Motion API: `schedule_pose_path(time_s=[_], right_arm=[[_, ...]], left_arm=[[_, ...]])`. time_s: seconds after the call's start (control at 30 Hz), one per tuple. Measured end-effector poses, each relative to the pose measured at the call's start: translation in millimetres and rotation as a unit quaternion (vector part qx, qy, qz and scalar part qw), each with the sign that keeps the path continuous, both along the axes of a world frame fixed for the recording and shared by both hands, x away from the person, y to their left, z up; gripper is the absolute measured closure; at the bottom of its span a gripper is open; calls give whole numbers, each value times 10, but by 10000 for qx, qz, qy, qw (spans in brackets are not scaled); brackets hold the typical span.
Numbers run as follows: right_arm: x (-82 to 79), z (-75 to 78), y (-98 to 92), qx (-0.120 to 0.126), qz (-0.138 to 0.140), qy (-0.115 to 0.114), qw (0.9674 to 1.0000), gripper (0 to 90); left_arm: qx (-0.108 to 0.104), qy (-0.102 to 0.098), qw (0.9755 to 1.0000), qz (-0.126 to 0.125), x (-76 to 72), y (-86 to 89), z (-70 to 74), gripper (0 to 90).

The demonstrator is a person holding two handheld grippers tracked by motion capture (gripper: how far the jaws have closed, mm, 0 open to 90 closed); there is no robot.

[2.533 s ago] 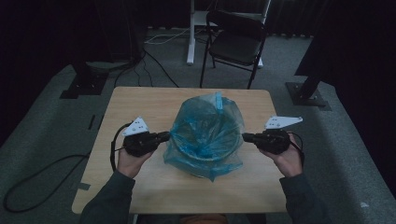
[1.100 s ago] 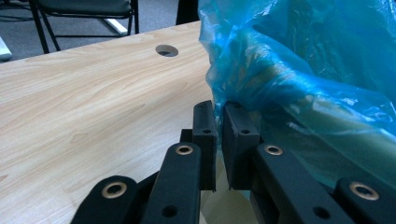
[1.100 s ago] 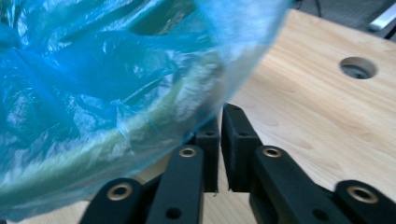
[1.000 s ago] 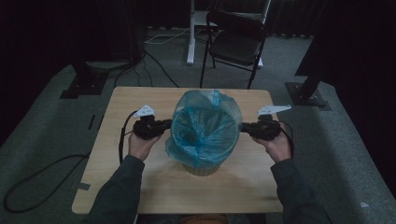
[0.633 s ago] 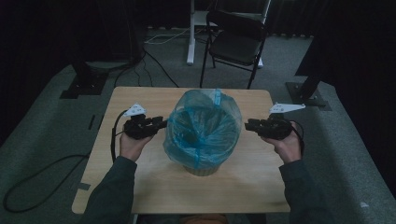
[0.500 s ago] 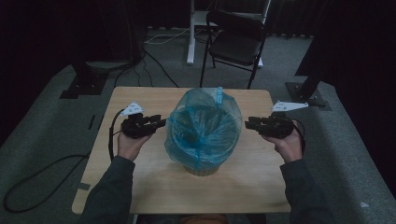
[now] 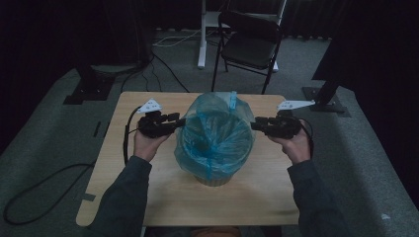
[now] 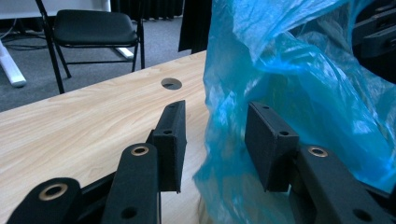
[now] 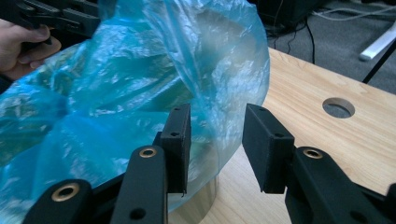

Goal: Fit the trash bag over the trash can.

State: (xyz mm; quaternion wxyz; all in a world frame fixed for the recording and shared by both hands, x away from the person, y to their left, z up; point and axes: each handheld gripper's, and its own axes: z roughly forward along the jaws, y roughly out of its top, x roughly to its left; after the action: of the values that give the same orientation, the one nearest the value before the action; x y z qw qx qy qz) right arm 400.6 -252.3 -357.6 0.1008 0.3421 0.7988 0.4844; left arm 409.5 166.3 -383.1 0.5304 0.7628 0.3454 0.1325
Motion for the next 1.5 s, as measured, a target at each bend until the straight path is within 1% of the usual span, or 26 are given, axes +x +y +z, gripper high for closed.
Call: schedule_pose_path(time_s=[0.07,0.1,0.13,0.17,0.23,0.3,0.37,0.43,0.57,0.73,0.83,1.13,1.33,1.43,1.5], right_arm=[[49,-34,23,-45,-24,80,10000,620],[68,-49,34,-60,-40,101,9999,648],[84,-64,46,-90,-95,104,9999,686],[101,-77,54,-118,-133,120,9998,743],[133,-104,61,-116,-134,182,9997,842],[160,-131,68,-149,-165,220,9995,892],[180,-154,73,-193,-195,254,9993,899],[204,-182,77,-218,-229,302,9990,900],[232,-227,85,-276,-248,347,9987,900],[264,-298,100,-325,-248,485,9980,900],[272,-331,114,-366,-231,514,9977,900],[279,-396,134,-421,-166,638,9969,900],[265,-443,91,-443,-165,714,9963,900],[249,-456,65,-451,-164,735,9961,900],[232,-455,46,-465,-157,733,9961,900]], left_arm=[[28,29,10000,9,49,-33,-3,611],[36,38,10000,7,71,-44,-2,629],[45,54,10000,13,90,-54,-2,657],[33,58,10000,20,106,-60,-3,687],[73,79,9999,37,150,-85,-7,755],[40,106,9999,62,191,-102,-28,811],[61,171,9998,94,232,-118,-62,846],[80,281,9995,126,286,-128,-116,863],[90,430,9989,154,352,-146,-185,871],[120,547,9983,144,402,-181,-239,871],[105,588,9981,138,417,-195,-258,870],[185,743,9970,118,445,-188,-334,862],[211,867,9959,176,447,-108,-421,858],[228,897,9955,203,439,-74,-433,856],[233,889,9955,210,422,-45,-417,849]])
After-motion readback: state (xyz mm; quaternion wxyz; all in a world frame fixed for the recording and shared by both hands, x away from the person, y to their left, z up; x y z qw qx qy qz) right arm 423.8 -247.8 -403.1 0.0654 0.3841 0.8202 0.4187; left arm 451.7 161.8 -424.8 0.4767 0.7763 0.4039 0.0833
